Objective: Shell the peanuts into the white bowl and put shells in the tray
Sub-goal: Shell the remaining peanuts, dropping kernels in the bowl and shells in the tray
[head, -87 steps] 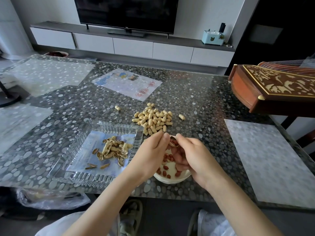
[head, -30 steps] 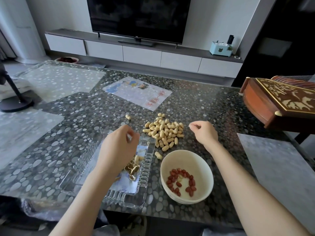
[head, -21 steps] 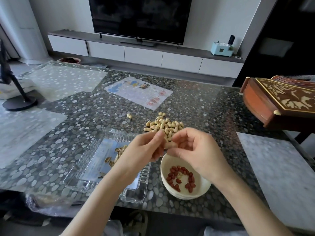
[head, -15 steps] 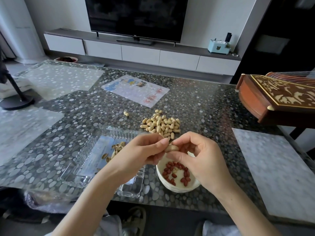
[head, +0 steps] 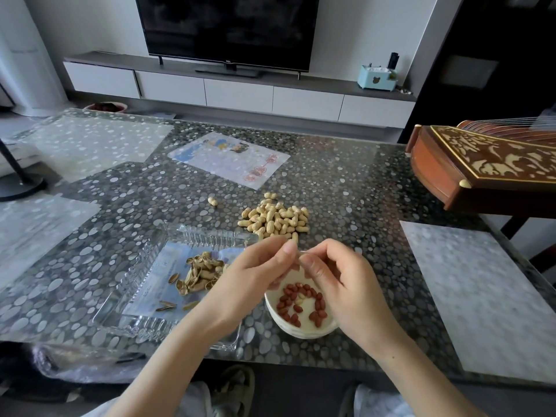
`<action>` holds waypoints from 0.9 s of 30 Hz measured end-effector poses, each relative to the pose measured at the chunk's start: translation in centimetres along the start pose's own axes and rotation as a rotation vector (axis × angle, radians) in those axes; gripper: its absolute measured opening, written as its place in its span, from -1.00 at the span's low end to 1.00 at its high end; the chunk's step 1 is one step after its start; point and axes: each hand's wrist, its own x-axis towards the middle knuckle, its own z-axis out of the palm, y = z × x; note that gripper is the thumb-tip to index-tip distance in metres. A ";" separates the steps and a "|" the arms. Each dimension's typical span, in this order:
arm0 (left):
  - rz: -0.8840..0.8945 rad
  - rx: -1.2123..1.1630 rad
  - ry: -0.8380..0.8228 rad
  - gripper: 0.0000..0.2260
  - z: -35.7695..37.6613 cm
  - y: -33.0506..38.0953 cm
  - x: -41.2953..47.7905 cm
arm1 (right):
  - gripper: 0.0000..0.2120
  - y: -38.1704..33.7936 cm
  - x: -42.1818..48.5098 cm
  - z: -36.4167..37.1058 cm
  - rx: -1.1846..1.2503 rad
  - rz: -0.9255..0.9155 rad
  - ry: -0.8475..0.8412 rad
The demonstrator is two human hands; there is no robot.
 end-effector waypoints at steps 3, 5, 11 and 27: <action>0.063 0.114 0.046 -0.66 0.5 -0.1 -0.1 | -0.80 -0.3 -0.1 0.4 -0.006 0.003 0.008; 0.108 0.163 0.081 -0.66 0.7 0.1 -0.2 | -0.69 0.0 -0.1 0.7 -0.092 -0.027 -0.020; 0.146 0.184 0.073 -0.69 1.2 0.3 -0.3 | -0.66 -0.2 -0.1 0.3 0.041 0.061 -0.209; 0.084 -0.019 -0.001 -0.66 1.6 -0.6 0.1 | -0.59 -0.7 -0.1 0.3 0.241 0.148 -0.148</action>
